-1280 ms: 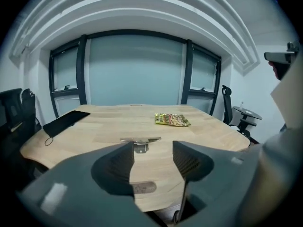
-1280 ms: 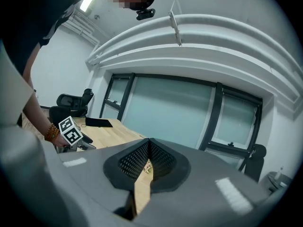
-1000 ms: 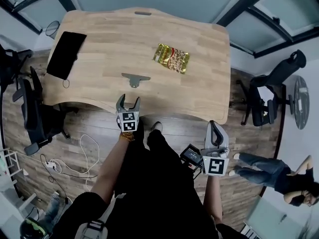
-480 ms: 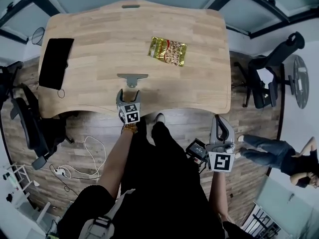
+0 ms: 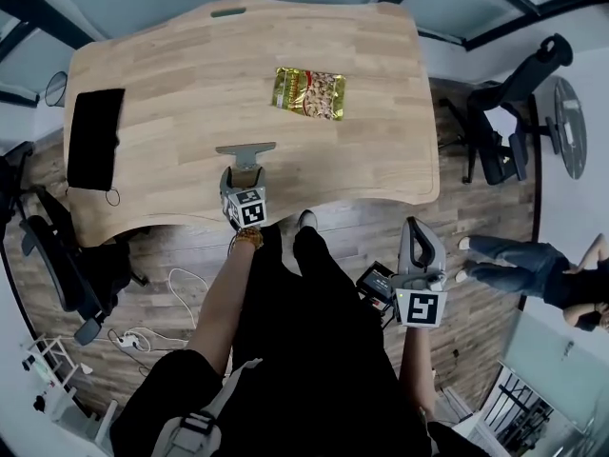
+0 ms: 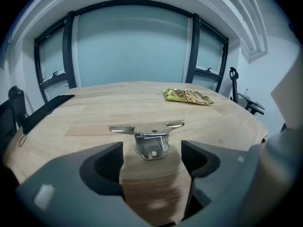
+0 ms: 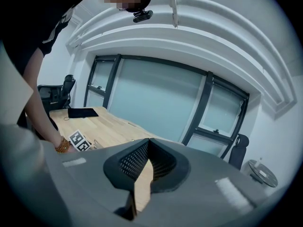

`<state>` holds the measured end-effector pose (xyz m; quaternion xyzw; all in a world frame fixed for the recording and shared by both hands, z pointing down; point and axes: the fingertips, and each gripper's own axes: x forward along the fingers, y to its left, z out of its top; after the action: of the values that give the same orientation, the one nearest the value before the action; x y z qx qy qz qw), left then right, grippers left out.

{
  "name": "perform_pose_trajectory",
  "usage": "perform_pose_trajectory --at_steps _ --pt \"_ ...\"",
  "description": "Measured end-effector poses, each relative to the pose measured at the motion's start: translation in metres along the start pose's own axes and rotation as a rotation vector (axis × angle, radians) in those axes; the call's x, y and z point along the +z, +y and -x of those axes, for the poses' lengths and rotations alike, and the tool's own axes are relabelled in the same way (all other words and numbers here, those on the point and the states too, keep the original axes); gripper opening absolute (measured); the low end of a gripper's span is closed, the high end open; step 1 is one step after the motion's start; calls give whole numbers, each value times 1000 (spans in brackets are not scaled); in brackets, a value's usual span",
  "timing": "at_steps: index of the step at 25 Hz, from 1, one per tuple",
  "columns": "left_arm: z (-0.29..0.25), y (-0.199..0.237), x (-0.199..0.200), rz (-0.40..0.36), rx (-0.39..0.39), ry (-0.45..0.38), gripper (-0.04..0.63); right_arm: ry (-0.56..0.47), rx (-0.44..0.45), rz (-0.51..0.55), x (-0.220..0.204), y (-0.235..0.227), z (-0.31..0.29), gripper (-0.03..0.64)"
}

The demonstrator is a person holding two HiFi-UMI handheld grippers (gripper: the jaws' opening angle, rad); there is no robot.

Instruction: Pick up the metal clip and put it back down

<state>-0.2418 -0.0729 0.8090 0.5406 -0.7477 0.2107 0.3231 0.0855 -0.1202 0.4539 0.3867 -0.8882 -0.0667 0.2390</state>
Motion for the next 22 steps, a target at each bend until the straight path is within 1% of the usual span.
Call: perform_pose_trajectory --at_steps 7,15,19,22 --pt "-11 1 5 -15 -8 10 382 -33 -21 -46 10 9 -1 21" --pt "-23 2 9 -4 -18 50 382 -4 -36 -57 6 11 -3 21" --pt "-29 5 8 -7 -20 71 380 -20 -47 -53 7 13 -6 23" --pt "-31 5 12 -8 -15 74 380 2 -55 -65 3 12 -4 23"
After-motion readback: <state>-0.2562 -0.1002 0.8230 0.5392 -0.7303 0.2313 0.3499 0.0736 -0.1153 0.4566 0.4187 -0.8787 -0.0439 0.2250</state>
